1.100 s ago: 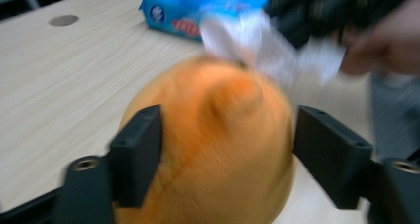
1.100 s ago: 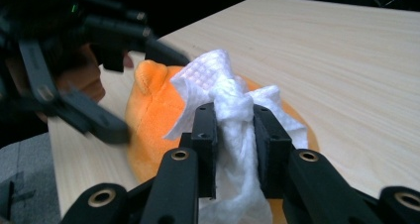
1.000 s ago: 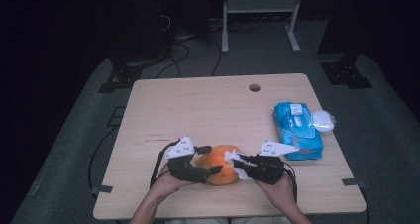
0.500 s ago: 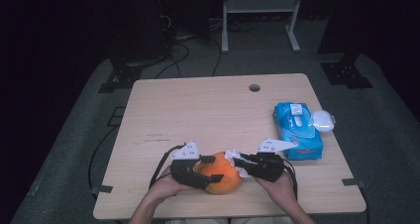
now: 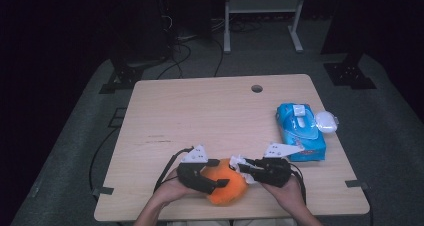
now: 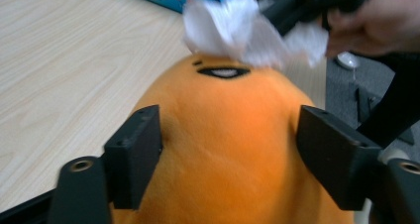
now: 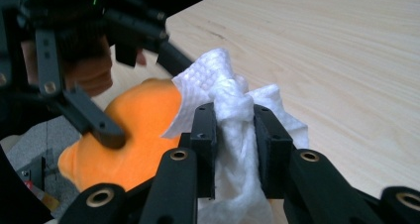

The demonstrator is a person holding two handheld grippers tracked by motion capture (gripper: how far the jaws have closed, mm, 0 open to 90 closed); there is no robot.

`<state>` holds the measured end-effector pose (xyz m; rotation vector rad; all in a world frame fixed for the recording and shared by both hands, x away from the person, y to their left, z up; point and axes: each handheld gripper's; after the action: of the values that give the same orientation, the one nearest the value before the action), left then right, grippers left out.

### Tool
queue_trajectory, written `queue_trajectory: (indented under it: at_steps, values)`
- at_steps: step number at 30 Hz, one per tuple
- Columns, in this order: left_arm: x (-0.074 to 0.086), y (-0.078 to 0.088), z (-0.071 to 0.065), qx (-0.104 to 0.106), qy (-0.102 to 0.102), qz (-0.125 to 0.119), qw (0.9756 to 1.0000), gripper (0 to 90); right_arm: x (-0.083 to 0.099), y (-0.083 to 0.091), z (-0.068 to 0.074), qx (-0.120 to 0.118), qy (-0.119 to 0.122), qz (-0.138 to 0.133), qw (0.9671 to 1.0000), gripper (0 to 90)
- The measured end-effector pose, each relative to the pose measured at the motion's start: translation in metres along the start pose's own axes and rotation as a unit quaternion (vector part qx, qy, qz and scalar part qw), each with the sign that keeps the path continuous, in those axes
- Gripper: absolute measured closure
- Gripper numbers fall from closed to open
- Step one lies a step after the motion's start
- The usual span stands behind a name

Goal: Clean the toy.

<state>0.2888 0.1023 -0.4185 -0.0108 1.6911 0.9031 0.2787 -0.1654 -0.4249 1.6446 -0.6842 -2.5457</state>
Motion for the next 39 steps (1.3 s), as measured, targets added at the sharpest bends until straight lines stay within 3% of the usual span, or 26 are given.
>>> queue_trajectory:
  at_steps: [4, 9, 12, 15, 20, 22, 29, 33, 39]
  values:
    - [-0.002, -0.005, -0.006, -0.013, -0.011, 0.011, 0.9998, 18.1, 0.002, 0.001, 0.003, -0.008, 0.0, -0.004, 1.0, 72.9]
    - [0.003, -0.012, -0.016, -0.028, -0.043, 0.032, 0.9982, 36.7, 0.005, 0.009, 0.001, -0.008, 0.001, -0.005, 1.0, 72.8]
    - [0.002, -0.011, -0.017, -0.034, -0.052, 0.031, 0.9976, 48.6, 0.008, 0.016, -0.001, -0.004, 0.001, -0.004, 1.0, 72.7]
    - [0.001, -0.009, -0.017, -0.033, -0.05, 0.02, 0.998, 52.8, 0.01, 0.027, -0.006, 0.008, 0.002, -0.009, 0.9999, 72.3]
    - [-0.003, -0.002, -0.014, -0.03, -0.039, -0.005, 0.9988, 55.8, 0.015, 0.052, -0.015, 0.048, 0.015, -0.006, 0.9987, 71.5]
    - [-0.003, -0.001, -0.014, -0.032, -0.04, -0.005, 0.9987, 55.8, 0.019, 0.06, -0.018, 0.068, 0.022, 0.004, 0.9974, 71.1]
    - [-0.003, -0.001, -0.011, -0.035, -0.034, -0.007, 0.9988, 55.8, 0.036, 0.078, -0.03, 0.104, 0.018, 0.038, 0.9937, 66.6]
    - [-0.003, -0.001, -0.008, -0.037, -0.028, -0.009, 0.9989, 55.8, 0.044, 0.085, -0.037, 0.115, 0.011, 0.06, 0.9915, 60.5]
    - [-0.004, -0.001, -0.006, -0.04, -0.025, -0.012, 0.9988, 55.8, 0.051, 0.091, -0.043, 0.108, 0.0, 0.06, 0.9924, 49.9]
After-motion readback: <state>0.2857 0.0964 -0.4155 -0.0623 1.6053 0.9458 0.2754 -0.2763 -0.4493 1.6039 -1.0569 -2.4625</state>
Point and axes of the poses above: each handheld gripper's, and its own axes: y roughly backward along the jaws, x roughly out of its underside, z roughly to its left, and after that the axes turned 14 degrees about -x, right-handed
